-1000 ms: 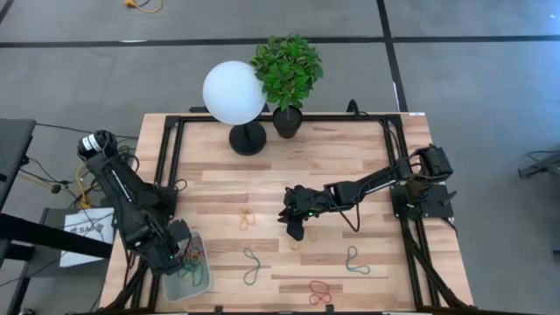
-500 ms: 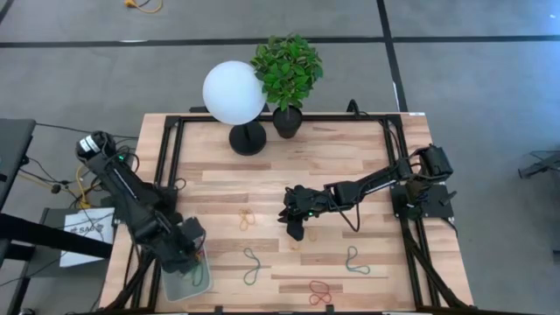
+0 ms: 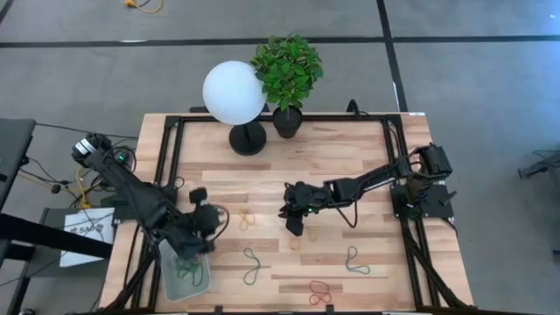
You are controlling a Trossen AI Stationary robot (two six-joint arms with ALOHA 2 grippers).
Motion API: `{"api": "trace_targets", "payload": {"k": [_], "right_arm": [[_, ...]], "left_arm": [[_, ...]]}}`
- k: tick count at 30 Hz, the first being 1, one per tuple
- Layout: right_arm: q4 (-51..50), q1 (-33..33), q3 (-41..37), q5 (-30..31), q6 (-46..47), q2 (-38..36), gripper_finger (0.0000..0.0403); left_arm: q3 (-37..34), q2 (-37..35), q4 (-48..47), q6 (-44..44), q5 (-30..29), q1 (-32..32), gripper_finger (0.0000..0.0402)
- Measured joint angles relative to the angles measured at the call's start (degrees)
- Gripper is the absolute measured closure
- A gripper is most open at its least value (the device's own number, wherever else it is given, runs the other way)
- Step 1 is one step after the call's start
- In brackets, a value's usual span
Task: Pick and place items into bin
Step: Put the blue rubber band into the gray bin
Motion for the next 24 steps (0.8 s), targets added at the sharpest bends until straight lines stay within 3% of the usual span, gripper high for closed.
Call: {"api": "trace_targets", "payload": {"k": [4,6,11,16,24], "right_arm": [[-2.1,-0.5,0.0,0.0,0.0,0.0,0.031],[-2.8,-0.5,0.0,0.0,0.0,0.0,0.031],[-2.7,-0.5,0.0,0.7,-2.5,0.0,0.031],[-7.2,-0.5,0.0,-5.5,-3.0,-0.3,0.031],[-32.3,3.3,0.1,-6.2,4.3,-5.0,0.031]], "left_arm": [[1.7,0.0,0.0,4.7,-18.7,2.1,0.0315],[1.9,0.0,0.1,3.5,-22.7,3.6,0.0315],[2.0,0.0,0.3,-3.9,-20.6,8.4,0.0315],[2.0,0.0,0.3,-5.8,-17.1,11.8,0.0315],[2.0,0.0,-0.5,-0.7,-21.9,13.8,0.0315]]}}
